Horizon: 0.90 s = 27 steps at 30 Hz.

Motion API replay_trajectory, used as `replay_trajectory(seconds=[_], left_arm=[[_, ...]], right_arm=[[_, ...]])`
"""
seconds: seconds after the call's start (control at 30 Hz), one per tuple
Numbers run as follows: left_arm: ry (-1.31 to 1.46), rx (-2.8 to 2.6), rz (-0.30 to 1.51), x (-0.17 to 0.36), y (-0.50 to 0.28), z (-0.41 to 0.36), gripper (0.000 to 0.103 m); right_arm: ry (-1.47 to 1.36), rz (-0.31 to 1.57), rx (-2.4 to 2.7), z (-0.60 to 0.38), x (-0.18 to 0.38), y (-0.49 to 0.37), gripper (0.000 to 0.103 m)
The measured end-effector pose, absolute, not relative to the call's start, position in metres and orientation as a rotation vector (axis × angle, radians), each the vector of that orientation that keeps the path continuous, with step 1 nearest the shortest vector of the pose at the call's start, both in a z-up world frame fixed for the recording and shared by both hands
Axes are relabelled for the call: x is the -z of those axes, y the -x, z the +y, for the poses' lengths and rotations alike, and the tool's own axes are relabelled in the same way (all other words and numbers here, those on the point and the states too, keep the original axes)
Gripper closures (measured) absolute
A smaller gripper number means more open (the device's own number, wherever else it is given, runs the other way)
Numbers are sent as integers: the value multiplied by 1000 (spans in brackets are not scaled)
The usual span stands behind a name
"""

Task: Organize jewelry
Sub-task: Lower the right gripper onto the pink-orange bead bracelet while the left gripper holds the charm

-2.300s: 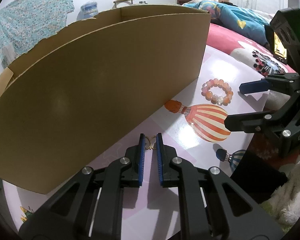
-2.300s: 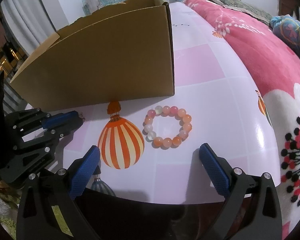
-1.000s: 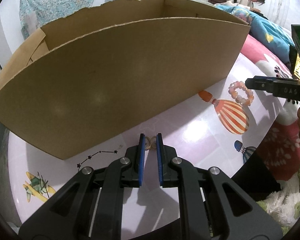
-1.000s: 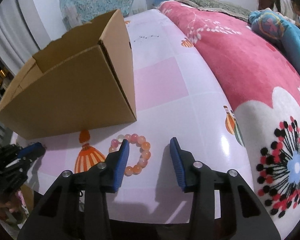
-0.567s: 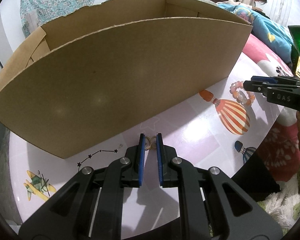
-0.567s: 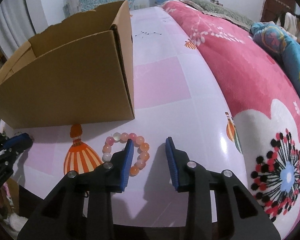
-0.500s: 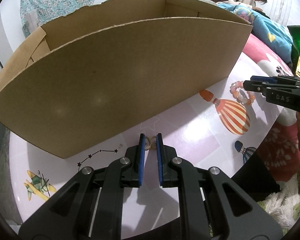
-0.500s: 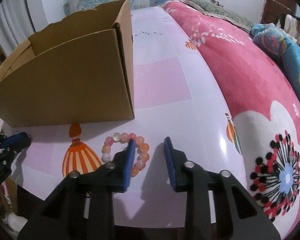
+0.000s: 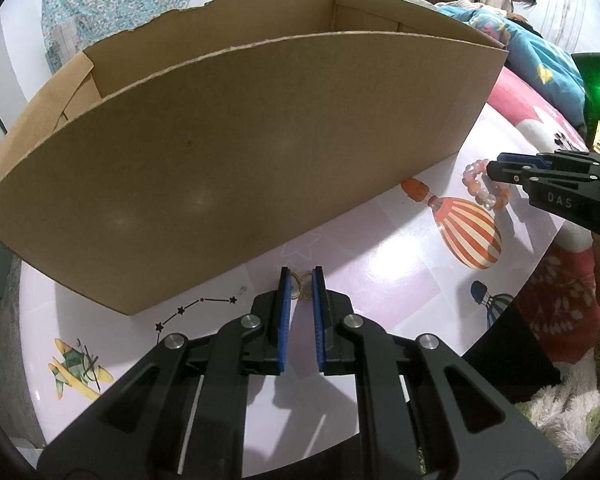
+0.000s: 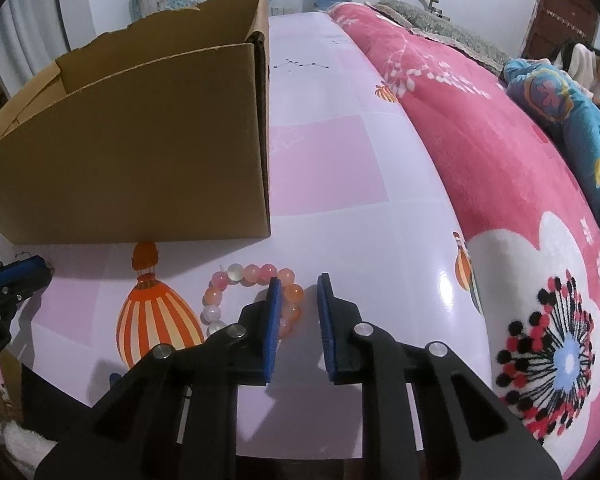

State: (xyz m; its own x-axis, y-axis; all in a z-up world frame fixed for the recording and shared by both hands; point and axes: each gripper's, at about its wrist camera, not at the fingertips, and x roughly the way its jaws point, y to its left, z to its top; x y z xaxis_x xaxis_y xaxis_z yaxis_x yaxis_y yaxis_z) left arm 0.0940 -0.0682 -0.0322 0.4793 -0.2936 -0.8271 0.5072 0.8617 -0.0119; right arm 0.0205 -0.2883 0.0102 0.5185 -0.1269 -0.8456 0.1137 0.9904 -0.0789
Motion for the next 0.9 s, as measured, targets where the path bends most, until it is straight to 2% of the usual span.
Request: replay_trajectory(seconds=[0.03, 0.1, 0.17, 0.53, 0.6, 0.67, 0.83, 0.9], left_arm=[[-248, 494, 953, 33, -94, -68, 94], [-249, 493, 950, 33, -94, -68, 94], [-248, 495, 942, 34, -94, -66, 101], [-154, 580, 842, 16, -77, -29, 103], [-153, 597, 838, 16, -75, -27, 100], [-163, 605, 834, 17, -73, -27, 86], [-195, 628, 829, 17, -73, -38, 77], [-218, 630, 827, 19, -75, -44, 77]], right_arm=[[13, 1014, 144, -288, -11, -20, 93], [0, 1007, 144, -289, -12, -19, 93], [-7, 997, 142, -289, -15, -18, 93], [-16, 904, 148, -292, -50, -3, 93], [-24, 910, 148, -294, -47, -3, 93], [-47, 920, 145, -296, -44, -3, 93], [-82, 919, 129, -295, -42, 0, 93], [-81, 918, 123, -294, -41, 0, 93]])
